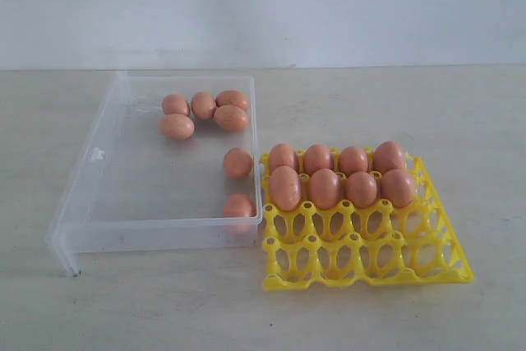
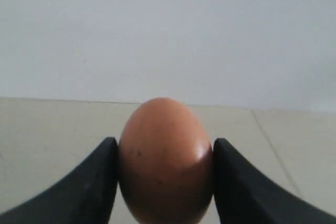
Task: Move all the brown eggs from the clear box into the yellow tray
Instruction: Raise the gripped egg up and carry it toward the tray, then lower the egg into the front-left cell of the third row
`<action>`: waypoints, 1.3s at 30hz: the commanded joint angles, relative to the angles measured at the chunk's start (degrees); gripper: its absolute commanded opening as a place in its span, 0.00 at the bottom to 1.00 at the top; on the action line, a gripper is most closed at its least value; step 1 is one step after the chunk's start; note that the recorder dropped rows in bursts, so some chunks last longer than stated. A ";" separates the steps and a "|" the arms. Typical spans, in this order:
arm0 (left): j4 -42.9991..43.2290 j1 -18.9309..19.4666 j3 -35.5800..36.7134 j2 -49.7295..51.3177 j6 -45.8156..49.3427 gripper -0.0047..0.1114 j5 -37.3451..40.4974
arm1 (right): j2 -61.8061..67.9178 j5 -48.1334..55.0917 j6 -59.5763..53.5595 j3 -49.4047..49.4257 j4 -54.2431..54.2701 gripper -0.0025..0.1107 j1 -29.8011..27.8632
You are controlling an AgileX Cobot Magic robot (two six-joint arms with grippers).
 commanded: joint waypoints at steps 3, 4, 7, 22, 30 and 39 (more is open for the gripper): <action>-0.41 -0.31 0.18 -0.10 -0.52 0.00 -0.96 | 9.56 -52.12 25.83 5.15 9.25 0.02 -17.31; -0.41 -0.31 0.18 -0.10 -0.52 0.00 -0.96 | 12.35 -61.36 29.04 5.15 8.51 0.02 -19.45; -0.41 -0.31 0.18 -0.10 -0.52 0.00 -0.96 | 18.72 -78.43 29.80 5.03 6.61 0.02 -22.75; -0.41 -0.31 0.18 -0.10 -0.52 0.00 -0.96 | 18.52 -73.47 11.95 11.46 -15.87 0.02 10.78; -0.41 -0.31 0.18 -0.10 -0.52 0.00 -0.96 | 17.32 -43.03 1.78 14.98 -16.85 0.02 29.33; -0.41 -0.31 0.18 -0.10 -0.52 0.00 -0.96 | 23.54 -33.49 -4.33 14.98 -11.02 0.02 30.30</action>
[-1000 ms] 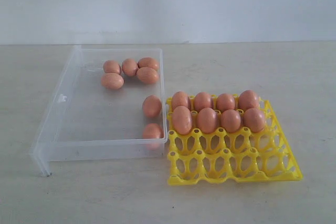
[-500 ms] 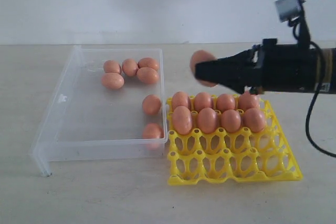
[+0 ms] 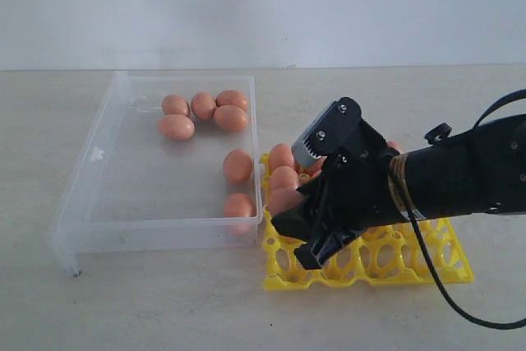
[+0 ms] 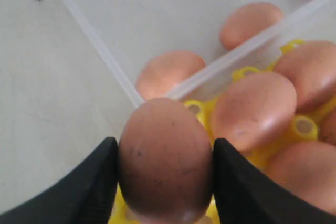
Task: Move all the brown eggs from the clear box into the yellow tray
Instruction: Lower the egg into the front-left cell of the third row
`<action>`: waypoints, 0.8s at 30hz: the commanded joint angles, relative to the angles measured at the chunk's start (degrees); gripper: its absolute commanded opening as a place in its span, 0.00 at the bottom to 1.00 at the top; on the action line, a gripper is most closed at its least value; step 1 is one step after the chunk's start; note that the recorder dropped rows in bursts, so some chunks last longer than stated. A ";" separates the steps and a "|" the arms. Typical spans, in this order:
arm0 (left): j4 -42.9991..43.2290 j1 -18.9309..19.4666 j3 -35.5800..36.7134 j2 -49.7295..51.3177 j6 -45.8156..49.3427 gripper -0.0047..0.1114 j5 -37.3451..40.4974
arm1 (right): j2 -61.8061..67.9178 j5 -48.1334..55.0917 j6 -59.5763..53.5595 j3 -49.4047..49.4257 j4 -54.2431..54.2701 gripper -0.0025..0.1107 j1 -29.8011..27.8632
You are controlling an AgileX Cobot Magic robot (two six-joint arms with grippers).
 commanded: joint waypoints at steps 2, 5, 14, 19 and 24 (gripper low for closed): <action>-0.41 -0.31 0.18 -0.10 -0.52 0.00 -0.96 | 3.69 -2.70 -1.88 0.00 1.72 0.02 -0.09; -0.41 -0.31 0.18 -0.10 -0.52 0.00 -0.96 | 5.27 -4.91 -2.60 -0.22 3.35 0.02 -0.09; -0.41 -0.31 0.18 -0.10 -0.52 0.00 -0.96 | 5.37 -3.20 -7.04 -0.22 7.19 0.02 -0.09; -0.41 -0.31 0.18 -0.10 -0.52 0.00 -0.96 | 5.37 -2.97 -7.06 -0.22 9.10 0.02 -0.09; -0.41 -0.31 0.18 -0.10 -0.52 0.00 -0.96 | 5.37 -3.60 -8.72 -0.22 9.10 0.32 -0.09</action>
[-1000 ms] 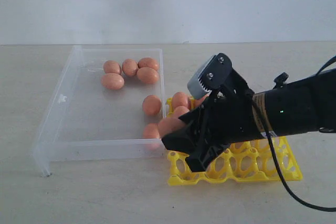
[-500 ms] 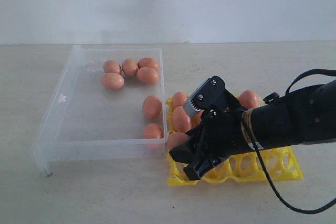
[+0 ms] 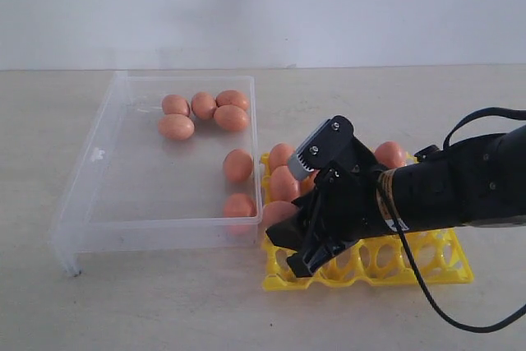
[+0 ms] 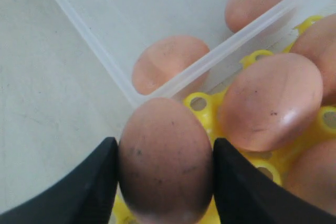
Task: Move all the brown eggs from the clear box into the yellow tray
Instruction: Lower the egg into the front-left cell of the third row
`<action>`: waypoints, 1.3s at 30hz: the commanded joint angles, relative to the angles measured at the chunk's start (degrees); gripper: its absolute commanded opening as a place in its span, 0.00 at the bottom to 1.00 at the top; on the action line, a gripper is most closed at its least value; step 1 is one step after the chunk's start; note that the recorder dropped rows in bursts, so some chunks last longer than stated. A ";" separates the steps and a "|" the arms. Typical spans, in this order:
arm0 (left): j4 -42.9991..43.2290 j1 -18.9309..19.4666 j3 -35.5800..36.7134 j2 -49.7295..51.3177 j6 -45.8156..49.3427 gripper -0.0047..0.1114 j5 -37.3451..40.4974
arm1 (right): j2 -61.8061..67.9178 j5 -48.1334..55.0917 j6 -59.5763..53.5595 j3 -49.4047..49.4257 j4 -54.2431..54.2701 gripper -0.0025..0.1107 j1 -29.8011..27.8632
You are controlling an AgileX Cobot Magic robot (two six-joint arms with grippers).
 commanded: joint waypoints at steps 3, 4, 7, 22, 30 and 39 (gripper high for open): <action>-0.41 -0.31 0.18 -0.10 -0.52 0.00 -0.96 | -0.11 -1.75 -1.14 -0.22 0.57 0.50 -0.09; -0.41 -0.31 0.18 -0.10 -0.52 0.00 -0.96 | -0.11 -2.02 -1.14 -0.22 0.79 0.52 -0.09; -0.41 -0.31 0.18 -0.10 -0.52 0.00 -0.96 | -0.11 -2.02 -1.26 -0.26 2.37 0.52 -0.09; -0.41 -0.31 0.18 -0.10 -0.52 0.00 -0.96 | -5.24 1.70 -0.54 -3.13 3.02 0.38 -0.09; -0.41 -0.31 0.18 -0.10 -0.52 0.00 -0.96 | -13.23 14.65 17.25 -1.82 -3.53 0.02 0.03; -0.41 -0.31 0.18 -0.10 -0.52 0.00 -0.96 | -12.75 14.13 25.14 1.57 -11.26 0.02 1.80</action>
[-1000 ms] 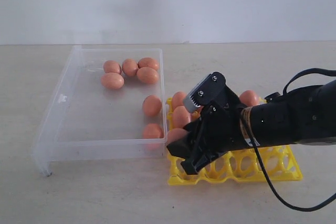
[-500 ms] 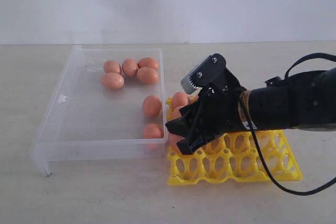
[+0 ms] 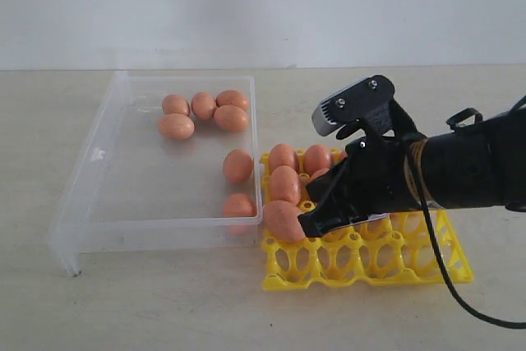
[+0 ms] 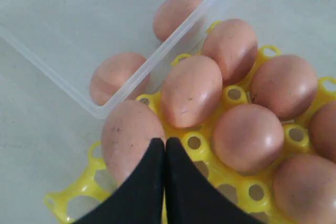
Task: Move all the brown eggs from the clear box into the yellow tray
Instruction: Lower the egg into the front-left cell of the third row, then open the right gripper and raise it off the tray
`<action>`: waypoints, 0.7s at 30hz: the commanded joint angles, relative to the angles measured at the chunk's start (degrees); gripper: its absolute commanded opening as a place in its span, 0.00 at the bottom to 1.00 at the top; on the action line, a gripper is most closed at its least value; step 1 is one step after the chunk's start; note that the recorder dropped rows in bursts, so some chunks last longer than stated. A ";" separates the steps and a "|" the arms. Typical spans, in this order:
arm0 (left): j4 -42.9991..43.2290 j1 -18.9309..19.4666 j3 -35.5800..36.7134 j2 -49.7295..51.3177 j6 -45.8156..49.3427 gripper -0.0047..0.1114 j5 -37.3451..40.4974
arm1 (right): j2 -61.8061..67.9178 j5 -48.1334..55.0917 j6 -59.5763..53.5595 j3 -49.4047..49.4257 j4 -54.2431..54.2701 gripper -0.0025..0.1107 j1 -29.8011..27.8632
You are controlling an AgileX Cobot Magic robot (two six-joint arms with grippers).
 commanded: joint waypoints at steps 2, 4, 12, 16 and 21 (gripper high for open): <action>-0.41 -0.31 0.18 -0.10 -0.52 0.00 -0.96 | -0.11 1.41 1.40 0.49 -1.03 0.02 0.14; -0.41 -0.31 0.18 -0.10 -0.52 0.00 -0.96 | -0.11 1.61 1.40 0.49 -1.03 0.02 0.14; -0.41 -0.31 0.18 -0.10 -0.52 0.00 -0.96 | 4.76 -4.07 -0.97 0.49 -3.54 0.02 0.14; -0.41 -0.31 0.18 -0.10 -0.52 0.00 -0.96 | 6.09 -5.99 -0.97 0.49 -3.54 0.02 0.14; -0.41 -0.31 0.18 -0.10 -0.52 0.00 -0.96 | 8.20 -5.00 -1.10 0.49 -3.38 0.02 0.14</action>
